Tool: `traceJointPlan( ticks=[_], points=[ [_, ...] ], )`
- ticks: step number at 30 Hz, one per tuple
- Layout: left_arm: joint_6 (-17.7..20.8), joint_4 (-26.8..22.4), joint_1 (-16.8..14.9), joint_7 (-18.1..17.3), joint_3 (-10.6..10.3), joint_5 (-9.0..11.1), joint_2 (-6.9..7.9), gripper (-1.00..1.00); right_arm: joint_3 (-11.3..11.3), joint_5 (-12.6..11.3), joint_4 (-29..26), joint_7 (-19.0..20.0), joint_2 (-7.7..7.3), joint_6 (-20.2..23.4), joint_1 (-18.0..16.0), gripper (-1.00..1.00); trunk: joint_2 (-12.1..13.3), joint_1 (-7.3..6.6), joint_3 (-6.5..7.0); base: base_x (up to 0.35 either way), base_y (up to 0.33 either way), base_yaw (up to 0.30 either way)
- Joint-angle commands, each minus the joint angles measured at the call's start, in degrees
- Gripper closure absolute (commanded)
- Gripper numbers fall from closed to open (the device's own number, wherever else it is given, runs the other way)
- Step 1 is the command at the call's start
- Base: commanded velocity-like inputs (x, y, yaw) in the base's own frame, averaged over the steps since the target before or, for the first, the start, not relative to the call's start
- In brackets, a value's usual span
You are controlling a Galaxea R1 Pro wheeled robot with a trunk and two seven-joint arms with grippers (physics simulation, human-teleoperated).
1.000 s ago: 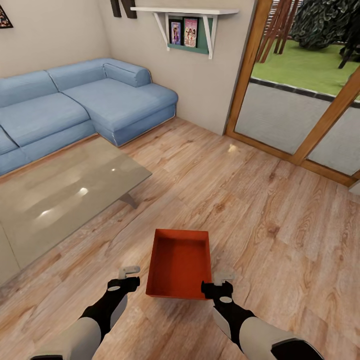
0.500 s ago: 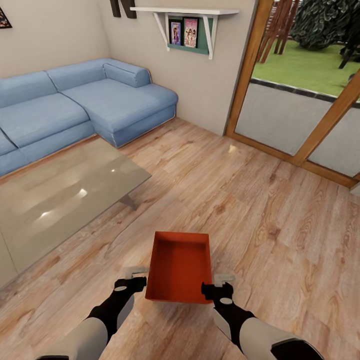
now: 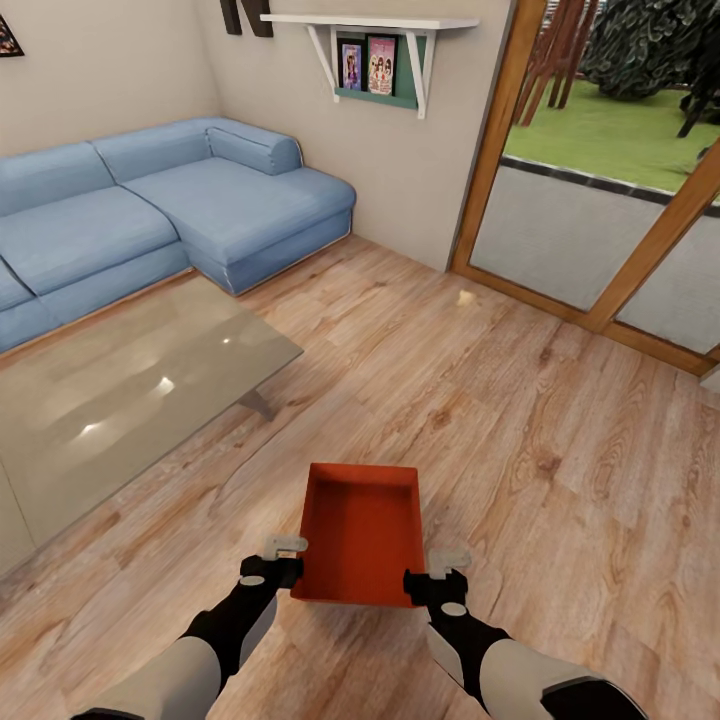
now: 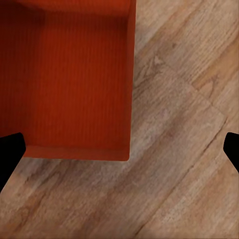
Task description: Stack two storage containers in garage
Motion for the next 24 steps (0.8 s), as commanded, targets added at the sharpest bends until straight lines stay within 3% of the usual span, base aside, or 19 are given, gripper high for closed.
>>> traceJointPlan(
  ticks=[1,24],
  points=[
    [0.38,-0.10,0.00,0.37,-0.47,-0.07,0.05,-1.00,0.47,-0.35,0.10,-0.23,0.01,-0.24,-0.04,-1.00,-0.02,0.00,-0.03,0.000,0.000,0.000],
    [0.14,-1.13,-0.05,1.00,0.14,0.56,-0.38,-1.00,0.44,-0.15,0.15,-0.23,0.01,-0.55,-0.04,-1.00,-0.02,0.00,-0.03,0.000,0.000,0.000]
  ],
)
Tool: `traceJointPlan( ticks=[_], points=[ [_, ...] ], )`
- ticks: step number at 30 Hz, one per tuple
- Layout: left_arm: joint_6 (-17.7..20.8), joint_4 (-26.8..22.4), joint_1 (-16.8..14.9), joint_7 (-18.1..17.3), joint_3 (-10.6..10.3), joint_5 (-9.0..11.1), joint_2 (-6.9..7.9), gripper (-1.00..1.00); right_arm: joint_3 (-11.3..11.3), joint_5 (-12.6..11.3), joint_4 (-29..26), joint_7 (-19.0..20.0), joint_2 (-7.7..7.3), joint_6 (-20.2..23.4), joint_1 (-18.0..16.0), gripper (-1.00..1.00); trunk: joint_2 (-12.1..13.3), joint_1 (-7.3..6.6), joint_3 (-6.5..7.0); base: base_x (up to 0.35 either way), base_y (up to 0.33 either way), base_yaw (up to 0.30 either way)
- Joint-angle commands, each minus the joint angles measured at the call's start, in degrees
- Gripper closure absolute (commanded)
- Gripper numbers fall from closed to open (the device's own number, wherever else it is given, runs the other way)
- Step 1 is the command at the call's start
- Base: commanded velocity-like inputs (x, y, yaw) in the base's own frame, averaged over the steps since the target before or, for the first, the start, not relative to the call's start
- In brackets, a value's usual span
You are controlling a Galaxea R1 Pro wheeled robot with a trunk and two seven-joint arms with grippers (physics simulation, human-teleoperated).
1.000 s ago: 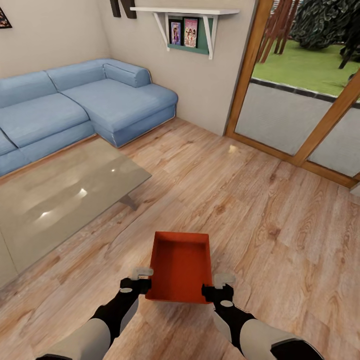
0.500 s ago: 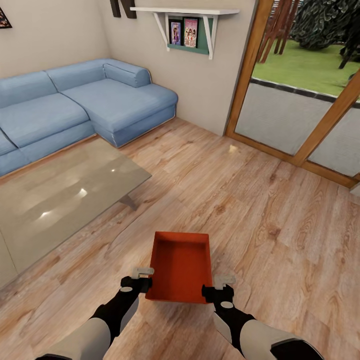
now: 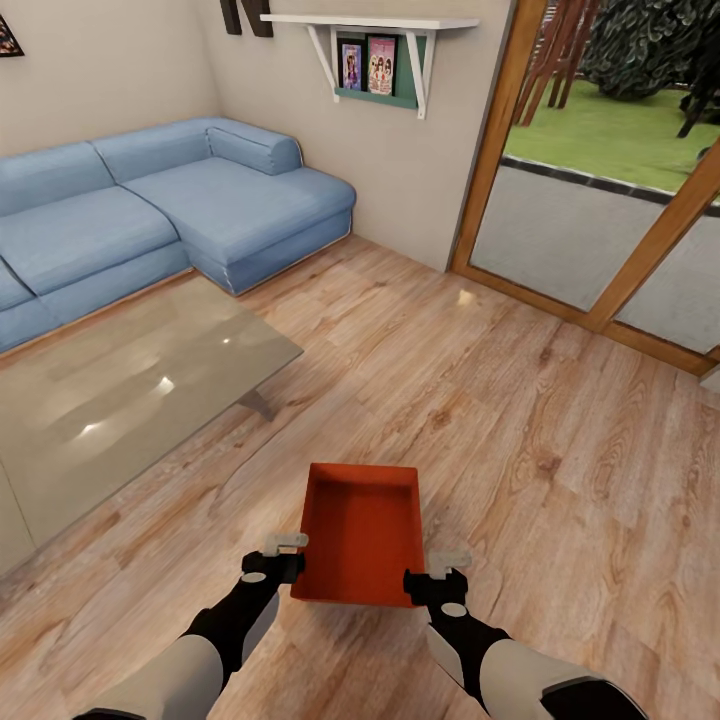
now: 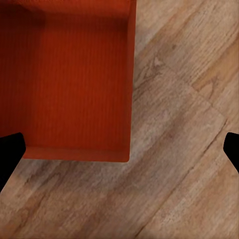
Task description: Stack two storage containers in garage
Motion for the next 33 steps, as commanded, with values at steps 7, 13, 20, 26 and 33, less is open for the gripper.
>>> traceJointPlan(
  ticks=[7,13,20,26,33],
  points=[
    [0.36,-0.10,0.00,0.50,-0.57,0.05,0.09,-1.00,0.49,-0.42,0.07,-0.24,0.01,-0.16,-0.04,-1.00,-0.02,0.00,-0.03,0.172,0.000,0.000],
    [0.34,-0.10,0.00,0.50,-0.41,0.06,0.01,-1.00,0.47,-0.47,0.07,-0.27,0.01,-0.16,-0.06,-1.00,-0.02,0.00,-0.03,0.055,0.000,0.000],
    [0.34,-0.10,0.00,0.50,-0.38,0.11,-0.04,-1.00,0.44,-0.48,0.07,-0.32,0.01,-0.16,-0.08,-1.00,-0.02,0.00,-0.03,0.004,0.000,0.000],
    [0.34,-0.10,0.02,0.50,-0.38,0.17,-0.17,-1.00,0.39,-0.55,0.04,-0.32,0.01,-0.16,-0.07,-1.00,-0.02,0.00,-0.03,0.000,0.000,0.000],
    [0.42,-0.03,0.00,0.66,-0.30,0.32,-0.76,-1.00,0.24,-0.69,-0.02,-0.32,-0.12,-0.22,-0.12,-1.00,-0.02,0.00,-0.03,0.000,0.000,0.000]
  ],
)
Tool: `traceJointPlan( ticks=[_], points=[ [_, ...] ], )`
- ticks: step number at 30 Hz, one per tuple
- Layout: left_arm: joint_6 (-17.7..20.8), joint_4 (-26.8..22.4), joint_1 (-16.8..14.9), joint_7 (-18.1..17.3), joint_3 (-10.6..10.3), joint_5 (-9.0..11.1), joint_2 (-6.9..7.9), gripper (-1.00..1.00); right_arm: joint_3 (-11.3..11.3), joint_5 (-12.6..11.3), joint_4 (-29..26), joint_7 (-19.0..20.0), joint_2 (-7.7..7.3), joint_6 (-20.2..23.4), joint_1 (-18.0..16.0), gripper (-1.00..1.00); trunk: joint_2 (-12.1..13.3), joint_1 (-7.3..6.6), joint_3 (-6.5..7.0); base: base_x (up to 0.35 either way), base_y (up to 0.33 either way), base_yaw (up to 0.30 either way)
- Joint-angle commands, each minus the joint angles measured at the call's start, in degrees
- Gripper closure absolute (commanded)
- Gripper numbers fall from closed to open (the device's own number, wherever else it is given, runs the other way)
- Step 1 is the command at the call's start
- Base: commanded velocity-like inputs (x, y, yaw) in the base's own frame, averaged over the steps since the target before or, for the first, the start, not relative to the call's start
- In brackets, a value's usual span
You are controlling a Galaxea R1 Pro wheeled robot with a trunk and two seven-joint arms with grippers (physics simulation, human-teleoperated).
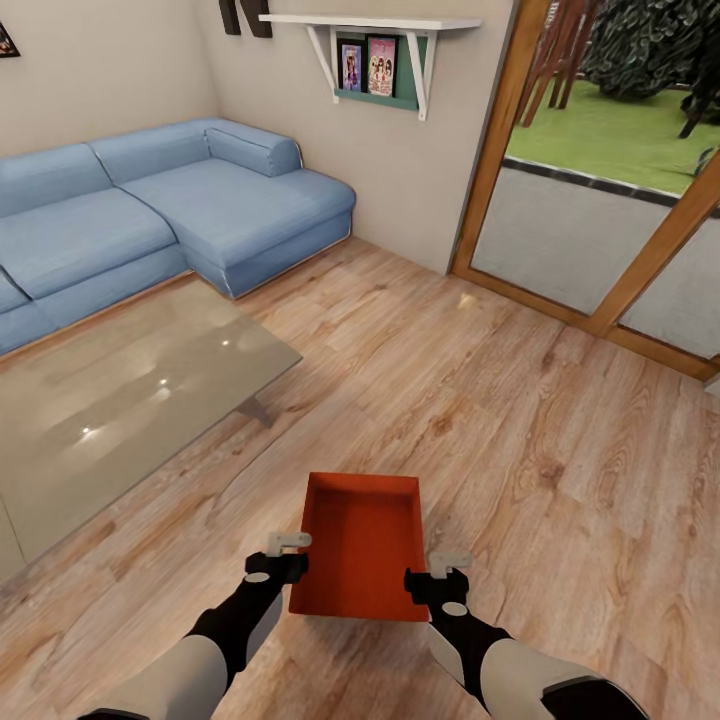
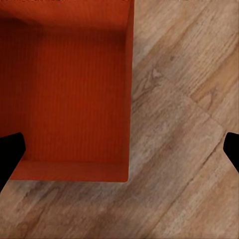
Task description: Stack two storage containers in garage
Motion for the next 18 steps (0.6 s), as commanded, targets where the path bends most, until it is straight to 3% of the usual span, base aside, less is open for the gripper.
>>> traceJointPlan(
  ticks=[1,18],
  points=[
    [0.37,-0.10,0.00,0.43,-0.46,0.06,-0.01,-1.00,0.47,-0.38,0.07,-0.23,0.01,-0.18,-0.04,-1.00,-0.02,0.00,-0.04,0.000,0.000,0.000],
    [0.36,0.04,0.00,0.44,-0.34,1.01,0.02,-1.00,0.46,-0.68,0.32,-0.23,0.15,-1.72,0.03,-1.00,-6.04,3.30,-2.73,0.000,0.000,0.000]
  ],
)
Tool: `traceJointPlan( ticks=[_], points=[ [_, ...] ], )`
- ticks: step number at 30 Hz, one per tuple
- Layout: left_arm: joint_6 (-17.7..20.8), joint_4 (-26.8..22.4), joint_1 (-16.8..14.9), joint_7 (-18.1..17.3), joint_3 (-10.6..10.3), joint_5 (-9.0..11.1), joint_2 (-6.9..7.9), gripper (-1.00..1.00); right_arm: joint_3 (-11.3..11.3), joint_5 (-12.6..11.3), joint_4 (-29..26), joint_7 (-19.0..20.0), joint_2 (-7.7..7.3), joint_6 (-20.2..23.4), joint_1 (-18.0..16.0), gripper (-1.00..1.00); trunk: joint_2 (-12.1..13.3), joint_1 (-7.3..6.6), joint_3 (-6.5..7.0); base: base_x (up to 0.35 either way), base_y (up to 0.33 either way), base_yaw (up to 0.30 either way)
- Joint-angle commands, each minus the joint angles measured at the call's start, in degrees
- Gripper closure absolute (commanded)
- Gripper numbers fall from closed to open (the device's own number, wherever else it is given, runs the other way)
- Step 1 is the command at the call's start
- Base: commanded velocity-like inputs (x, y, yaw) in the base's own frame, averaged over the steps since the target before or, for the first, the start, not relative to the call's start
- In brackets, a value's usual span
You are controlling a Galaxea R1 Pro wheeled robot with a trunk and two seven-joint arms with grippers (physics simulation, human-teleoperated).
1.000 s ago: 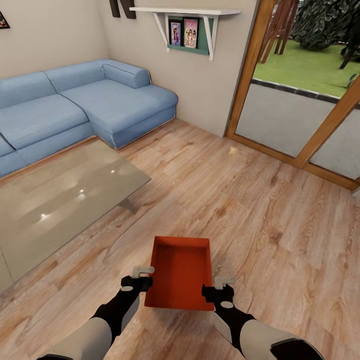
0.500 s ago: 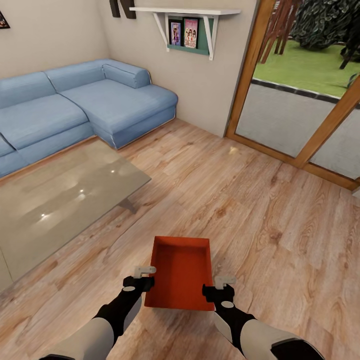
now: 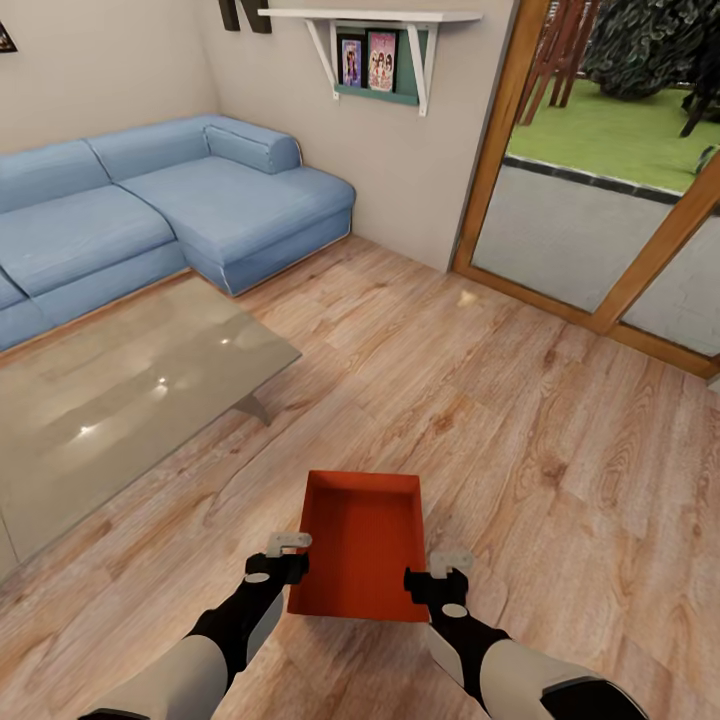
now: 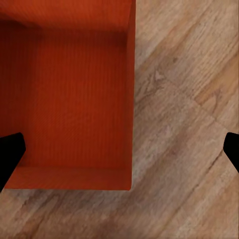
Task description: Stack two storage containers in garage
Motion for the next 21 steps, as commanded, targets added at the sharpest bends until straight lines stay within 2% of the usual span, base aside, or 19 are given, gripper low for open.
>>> traceJointPlan(
  ticks=[1,10,21],
  points=[
    [0.37,-0.10,0.00,0.41,-0.45,0.37,0.08,-1.00,0.48,-0.42,0.35,-0.22,0.02,-0.64,-0.03,-1.00,-0.44,0.23,-0.22,0.000,0.000,0.000],
    [0.38,0.29,0.00,0.41,-0.59,2.10,0.37,-1.00,0.50,-0.44,1.61,-0.20,-0.27,-1.68,0.37,-1.00,-4.05,2.20,-1.84,0.000,0.000,0.000],
    [0.37,0.84,0.00,0.41,-0.66,2.54,0.36,-1.00,0.48,-0.52,1.67,1.63,-0.58,-1.73,0.58,-1.00,-8.46,4.62,-3.81,0.000,0.000,0.000]
  ],
)
